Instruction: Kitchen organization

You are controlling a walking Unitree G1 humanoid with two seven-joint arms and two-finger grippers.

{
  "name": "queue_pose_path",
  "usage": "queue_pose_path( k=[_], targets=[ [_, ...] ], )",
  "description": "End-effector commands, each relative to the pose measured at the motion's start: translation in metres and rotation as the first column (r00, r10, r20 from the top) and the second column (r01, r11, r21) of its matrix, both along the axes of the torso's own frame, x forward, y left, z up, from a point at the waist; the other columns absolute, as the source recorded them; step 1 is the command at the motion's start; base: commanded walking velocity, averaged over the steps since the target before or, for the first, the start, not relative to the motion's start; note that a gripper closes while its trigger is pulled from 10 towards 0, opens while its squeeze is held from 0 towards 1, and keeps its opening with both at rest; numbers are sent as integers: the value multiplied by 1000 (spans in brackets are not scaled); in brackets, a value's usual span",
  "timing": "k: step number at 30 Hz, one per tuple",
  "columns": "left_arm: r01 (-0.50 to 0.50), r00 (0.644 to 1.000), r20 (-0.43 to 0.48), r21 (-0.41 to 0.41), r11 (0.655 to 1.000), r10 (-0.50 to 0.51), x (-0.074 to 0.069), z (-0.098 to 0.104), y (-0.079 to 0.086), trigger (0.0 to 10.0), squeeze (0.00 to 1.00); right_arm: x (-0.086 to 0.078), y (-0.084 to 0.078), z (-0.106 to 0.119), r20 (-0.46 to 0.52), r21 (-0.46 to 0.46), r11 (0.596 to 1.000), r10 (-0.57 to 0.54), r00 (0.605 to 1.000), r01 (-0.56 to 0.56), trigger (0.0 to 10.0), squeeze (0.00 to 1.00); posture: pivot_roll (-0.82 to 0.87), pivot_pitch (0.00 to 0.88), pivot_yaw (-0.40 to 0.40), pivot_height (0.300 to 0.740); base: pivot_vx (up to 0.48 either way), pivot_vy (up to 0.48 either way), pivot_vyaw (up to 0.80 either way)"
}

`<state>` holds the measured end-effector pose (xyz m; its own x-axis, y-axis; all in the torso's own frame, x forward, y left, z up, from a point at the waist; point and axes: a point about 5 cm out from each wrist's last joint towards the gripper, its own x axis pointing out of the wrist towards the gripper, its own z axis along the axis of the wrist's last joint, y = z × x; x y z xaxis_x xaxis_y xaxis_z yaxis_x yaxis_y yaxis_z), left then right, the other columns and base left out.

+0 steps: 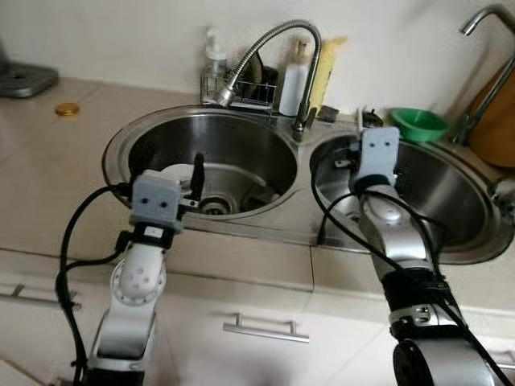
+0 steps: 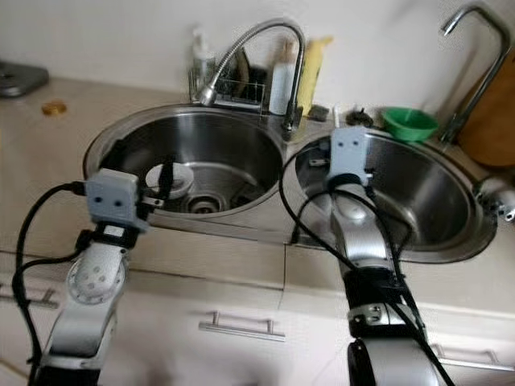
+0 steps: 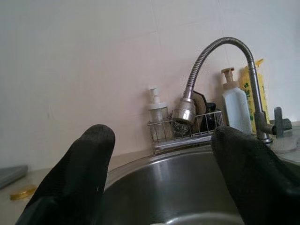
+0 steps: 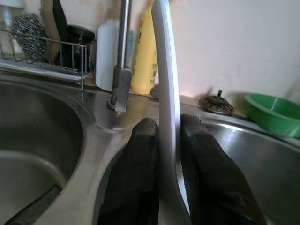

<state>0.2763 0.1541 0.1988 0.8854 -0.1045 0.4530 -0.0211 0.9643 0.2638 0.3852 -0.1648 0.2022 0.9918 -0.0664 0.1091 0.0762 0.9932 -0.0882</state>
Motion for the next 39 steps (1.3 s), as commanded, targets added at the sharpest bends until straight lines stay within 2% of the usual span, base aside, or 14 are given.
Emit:
queue_pose_path(
  k=[1, 4, 5, 6, 7, 23, 25, 27, 28, 32, 36, 37, 38, 39],
  targets=[
    [25, 1000, -1, 8, 1000, -25, -1, 1, -6, 10000, 0, 3, -22, -7, -67, 36, 996, -79, 995, 82, 10000, 0, 81, 0, -76, 740, 0, 0, 0],
    [23, 1000, -4, 10, 1000, -22, 0, 0, -6, 10000, 0, 4, -27, -15, -112, 68, 993, -92, 989, 100, 10000, 0, 81, 0, -76, 740, 0, 0, 0],
    [21, 1000, -6, 10, 1000, -21, -1, 0, -5, 10000, 0, 3, -32, -23, -149, 82, 990, -100, 984, 113, 10000, 427, 82, 0, -79, 740, 0, 0, 0],
    [21, 1000, -6, 10, 1000, -21, -1, -1, -5, 10000, 0, 2, -32, -26, -163, 77, 991, -100, 982, 114, 10000, 427, 82, 0, -79, 740, 0, 0, 0],
    [22, 1000, -8, 10, 1000, -22, -1, -1, -5, 10000, 0, 1, -32, -29, -172, 82, 991, -94, 981, 109, 10000, 1000, 82, 0, -79, 740, 0, 0, 0],
    [43, 999, -30, 20, 999, -43, 0, -5, -8, 10000, 0, -3, -23, -34, -121, 151, 987, -31, 992, 49, 10000, 1000, 74, 0, -69, 740, 0, 0, 0],
    [42, 999, -34, 15, 999, -41, 0, -6, -8, 10000, 0, -5, -19, -25, -53, 188, 982, -6, 999, 16, 10000, 1000, 74, 0, -69, 740, 0, 0, 0],
    [42, 999, -34, 15, 999, -41, 0, -6, -8, 10000, 0, -5, -19, -25, -53, 188, 982, -6, 999, 16, 10000, 1000, 74, 0, -69, 740, 0, 0, 0],
    [51, 998, -23, 0, 999, -51, -3, -4, -9, 10000, 0, -11, -11, -13, 47, 220, 974, 39, 998, -48, 10000, 1000, 73, 0, -71, 740, 0, 0, 0],
    [65, 998, -9, -12, 998, -65, -5, -2, -9, 10000, 0, -17, -6, -1, 147, 253, 963, 59, 987, -96, 10000, 1000, 76, 0, -73, 740, 0, 0, 0],
    [70, 998, 2, -32, 997, -70, -4, 1, -8, 10000, 0, -26, 8, 17, 252, 208, 963, 119, 960, -173, 10000, 1000, 74, 0, -71, 740, 0, 0, 0],
    [71, 997, 5, -33, 997, -71, -4, 3, -8, 10000, 0, -32, 16, 25, 293, 180, 959, 158, 943, -217, 10000, 373, 72, 0, -70, 740, 0, 262, 0],
    [74, 997, 3, -37, 997, -74, -4, 3, -8, 10000, 0, -36, 23, 30, 321, 154, 957, 188, 928, -247, 10000, 0, 72, 0, -70, 740, 0, 480, 0],
    [77, 997, 2, -38, 996, -77, -3, 3, -9, 10000, 0, -40, 27, 32, 333, 135, 955, 206, 920, -263, 10000, 0, 70, 0, -69, 740, 0, 480, 0]
  ],
)
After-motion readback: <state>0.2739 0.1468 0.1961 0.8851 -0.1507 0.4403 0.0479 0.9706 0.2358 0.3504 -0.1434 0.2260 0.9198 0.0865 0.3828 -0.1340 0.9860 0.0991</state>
